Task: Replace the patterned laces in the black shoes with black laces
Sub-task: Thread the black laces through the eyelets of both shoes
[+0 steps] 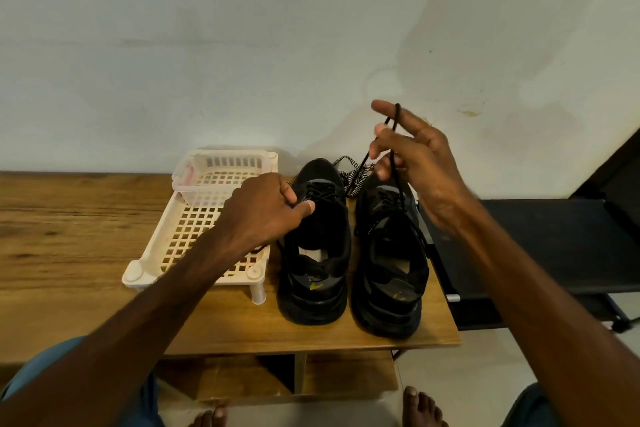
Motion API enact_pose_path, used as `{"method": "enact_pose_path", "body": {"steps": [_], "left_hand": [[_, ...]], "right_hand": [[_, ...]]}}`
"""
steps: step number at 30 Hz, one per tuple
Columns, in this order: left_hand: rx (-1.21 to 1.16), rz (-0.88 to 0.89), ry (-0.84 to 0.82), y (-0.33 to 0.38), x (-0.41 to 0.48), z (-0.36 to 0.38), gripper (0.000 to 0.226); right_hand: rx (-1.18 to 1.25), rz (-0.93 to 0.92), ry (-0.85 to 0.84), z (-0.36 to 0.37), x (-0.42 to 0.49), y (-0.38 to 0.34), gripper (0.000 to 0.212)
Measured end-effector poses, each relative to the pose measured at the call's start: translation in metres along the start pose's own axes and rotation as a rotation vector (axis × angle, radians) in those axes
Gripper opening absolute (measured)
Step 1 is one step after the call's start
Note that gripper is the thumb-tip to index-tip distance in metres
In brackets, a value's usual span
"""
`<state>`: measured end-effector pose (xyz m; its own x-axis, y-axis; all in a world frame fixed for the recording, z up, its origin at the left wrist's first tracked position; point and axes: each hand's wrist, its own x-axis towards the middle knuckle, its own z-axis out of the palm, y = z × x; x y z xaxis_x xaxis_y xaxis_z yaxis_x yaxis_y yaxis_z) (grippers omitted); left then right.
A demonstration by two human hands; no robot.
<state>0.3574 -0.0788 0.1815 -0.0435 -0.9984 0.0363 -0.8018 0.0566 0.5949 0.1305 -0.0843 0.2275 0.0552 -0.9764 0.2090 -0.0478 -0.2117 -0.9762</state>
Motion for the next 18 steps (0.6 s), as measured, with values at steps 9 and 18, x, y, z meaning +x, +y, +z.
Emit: {"method": "enact_pose_path", "body": {"steps": [9,18], "left_hand": [[-0.780,0.146,-0.013,0.005,0.001,-0.028,0.020],[-1.052,0.298,-0.113,0.013,0.001,-0.023,0.032]], "right_hand": [[-0.467,-0.027,0.041,-0.004,0.007,0.011,0.048],[-1.008,0.027,-0.151,0.005,0.001,0.031,0.030]]}}
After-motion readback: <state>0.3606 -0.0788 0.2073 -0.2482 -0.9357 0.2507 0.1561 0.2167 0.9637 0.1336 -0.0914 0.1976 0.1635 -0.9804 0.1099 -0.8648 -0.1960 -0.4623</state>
